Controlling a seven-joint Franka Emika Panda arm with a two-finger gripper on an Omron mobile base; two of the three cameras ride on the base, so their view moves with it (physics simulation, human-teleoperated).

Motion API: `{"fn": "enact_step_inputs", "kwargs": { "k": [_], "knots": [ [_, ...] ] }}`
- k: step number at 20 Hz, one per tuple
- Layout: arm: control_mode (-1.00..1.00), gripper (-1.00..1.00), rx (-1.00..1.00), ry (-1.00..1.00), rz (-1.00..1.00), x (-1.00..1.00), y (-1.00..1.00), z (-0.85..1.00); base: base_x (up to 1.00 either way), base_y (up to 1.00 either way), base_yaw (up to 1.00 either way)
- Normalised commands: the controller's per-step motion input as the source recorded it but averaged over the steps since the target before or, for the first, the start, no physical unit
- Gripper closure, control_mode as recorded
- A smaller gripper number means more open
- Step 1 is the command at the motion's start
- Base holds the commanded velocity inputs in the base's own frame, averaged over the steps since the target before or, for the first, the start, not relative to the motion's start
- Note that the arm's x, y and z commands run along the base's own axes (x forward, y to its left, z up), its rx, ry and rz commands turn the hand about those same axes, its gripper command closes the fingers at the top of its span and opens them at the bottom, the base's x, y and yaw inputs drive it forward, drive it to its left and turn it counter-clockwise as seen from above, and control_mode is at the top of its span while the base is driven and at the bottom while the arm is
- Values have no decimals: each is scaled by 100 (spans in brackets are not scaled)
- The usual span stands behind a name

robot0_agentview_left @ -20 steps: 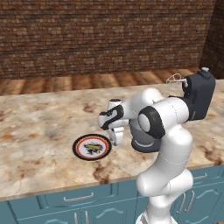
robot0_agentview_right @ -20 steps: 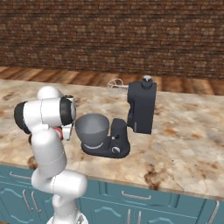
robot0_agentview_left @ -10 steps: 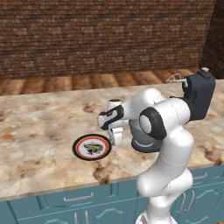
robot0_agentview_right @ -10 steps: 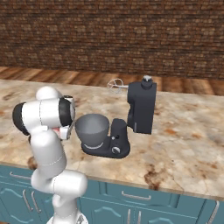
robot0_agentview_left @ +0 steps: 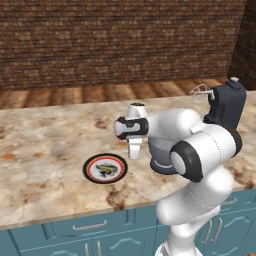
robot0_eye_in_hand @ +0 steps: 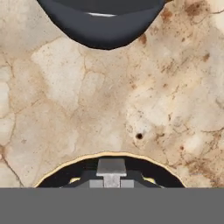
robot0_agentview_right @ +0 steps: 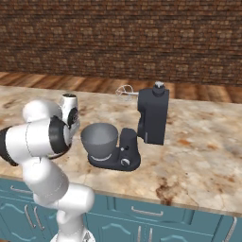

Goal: Add butter and sugar cubes to the stand mixer bowl and then turn on the stand mixer to begin making frosting.

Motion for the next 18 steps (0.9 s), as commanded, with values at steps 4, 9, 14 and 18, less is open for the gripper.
{"fn": "enact_step_inputs", "kwargs": {
  "k": [4, 9, 14, 18],
  "knots": [
    [-100, 100, 0, 9, -23, -16, -3, 82, 0, 0, 0],
    [-100, 100, 0, 22, -25, -19, -8, 81, 0, 0, 0],
    [-100, 100, 0, 19, -25, -5, -19, 97, 0, 0, 0],
    [-100, 100, -14, 10, -23, 3, -51, 38, 0, 0, 0]
  ]
}}
